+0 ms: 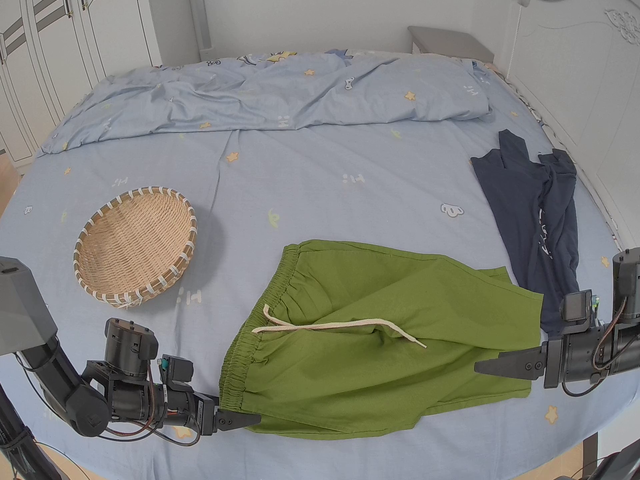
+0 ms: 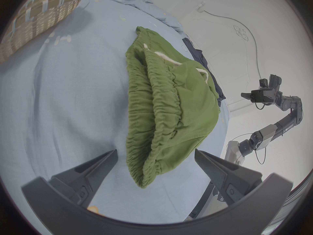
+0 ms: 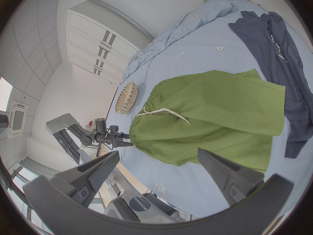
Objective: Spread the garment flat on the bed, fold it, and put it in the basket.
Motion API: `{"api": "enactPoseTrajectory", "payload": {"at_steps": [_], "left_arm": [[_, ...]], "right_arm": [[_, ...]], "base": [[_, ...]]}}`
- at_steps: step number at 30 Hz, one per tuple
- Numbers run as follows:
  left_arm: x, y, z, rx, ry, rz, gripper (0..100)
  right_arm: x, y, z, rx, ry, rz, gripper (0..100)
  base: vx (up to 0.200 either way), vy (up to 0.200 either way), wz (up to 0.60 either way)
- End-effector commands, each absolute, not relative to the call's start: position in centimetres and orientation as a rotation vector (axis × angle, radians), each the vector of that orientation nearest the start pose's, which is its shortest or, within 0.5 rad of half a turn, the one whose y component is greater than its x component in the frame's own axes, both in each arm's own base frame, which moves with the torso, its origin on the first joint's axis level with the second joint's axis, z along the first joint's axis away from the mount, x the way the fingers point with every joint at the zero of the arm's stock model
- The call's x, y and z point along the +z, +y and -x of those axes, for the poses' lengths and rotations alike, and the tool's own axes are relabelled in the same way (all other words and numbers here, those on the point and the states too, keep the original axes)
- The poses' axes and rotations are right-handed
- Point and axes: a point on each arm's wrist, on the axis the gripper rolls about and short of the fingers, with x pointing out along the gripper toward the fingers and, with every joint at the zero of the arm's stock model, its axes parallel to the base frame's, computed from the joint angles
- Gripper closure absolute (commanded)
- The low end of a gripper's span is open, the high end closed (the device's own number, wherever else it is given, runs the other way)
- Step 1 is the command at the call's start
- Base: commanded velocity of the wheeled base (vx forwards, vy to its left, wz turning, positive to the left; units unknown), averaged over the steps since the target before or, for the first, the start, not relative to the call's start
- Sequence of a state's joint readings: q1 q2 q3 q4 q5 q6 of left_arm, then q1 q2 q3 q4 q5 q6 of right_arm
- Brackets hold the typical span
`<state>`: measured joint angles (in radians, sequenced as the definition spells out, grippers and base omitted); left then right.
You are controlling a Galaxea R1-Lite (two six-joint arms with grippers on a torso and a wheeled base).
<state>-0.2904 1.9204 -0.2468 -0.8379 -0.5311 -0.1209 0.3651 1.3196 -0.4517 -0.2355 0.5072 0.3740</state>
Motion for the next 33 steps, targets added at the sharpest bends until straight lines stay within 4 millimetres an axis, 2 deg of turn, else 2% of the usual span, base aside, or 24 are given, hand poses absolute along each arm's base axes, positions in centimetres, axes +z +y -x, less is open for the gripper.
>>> {"api": "enactPoseTrajectory", "payload": {"at_steps": [1, 4, 5, 18, 22, 26, 29, 33], "left_arm": [[2.1, -7.7, -21.5, -0.716, 0.925, 0.221, 0], [2.0, -8.1, -21.3, -0.731, 0.932, 0.214, 0], [2.0, -8.1, -21.4, -0.732, 0.932, 0.214, 100], [2.6, -7.2, -20.8, -0.702, 0.920, 0.237, 100], [4.6, -4.1, -19.8, -0.652, 0.896, 0.513, 100], [5.8, -1.2, -18.7, -0.657, 0.839, 0.658, 100], [5.4, -0.6, -18.0, -0.650, 0.841, 0.686, 100], [4.7, -0.5, -17.5, -0.642, 0.873, 0.687, 100]], "right_arm": [[14.6, 7.4, -16.1, 0.711, 0.806, -0.384, 0], [14.7, 7.4, -16.1, 0.713, 0.803, -0.384, 0], [14.7, 7.4, -16.1, 0.712, 0.803, -0.384, 0], [14.6, 7.3, -16.0, 0.709, 0.807, -0.384, 0], [14.4, 6.8, -15.3, 0.700, 0.807, -0.390, 0], [13.7, 5.9, -14.2, 0.665, 0.834, -0.399, 0], [12.9, 5.4, -13.9, 0.629, 0.872, -0.412, 0], [10.3, 4.4, -13.3, 0.547, 0.984, -0.427, 0]], "base": [[0.000, 0.000, 0.00], [0.000, 0.000, 0.00], [0.000, 0.000, 0.00], [0.000, 0.000, 0.00], [0.000, 0.000, 0.00], [0.000, 0.000, 0.00], [0.000, 0.000, 0.00], [0.000, 0.000, 0.00]]}}
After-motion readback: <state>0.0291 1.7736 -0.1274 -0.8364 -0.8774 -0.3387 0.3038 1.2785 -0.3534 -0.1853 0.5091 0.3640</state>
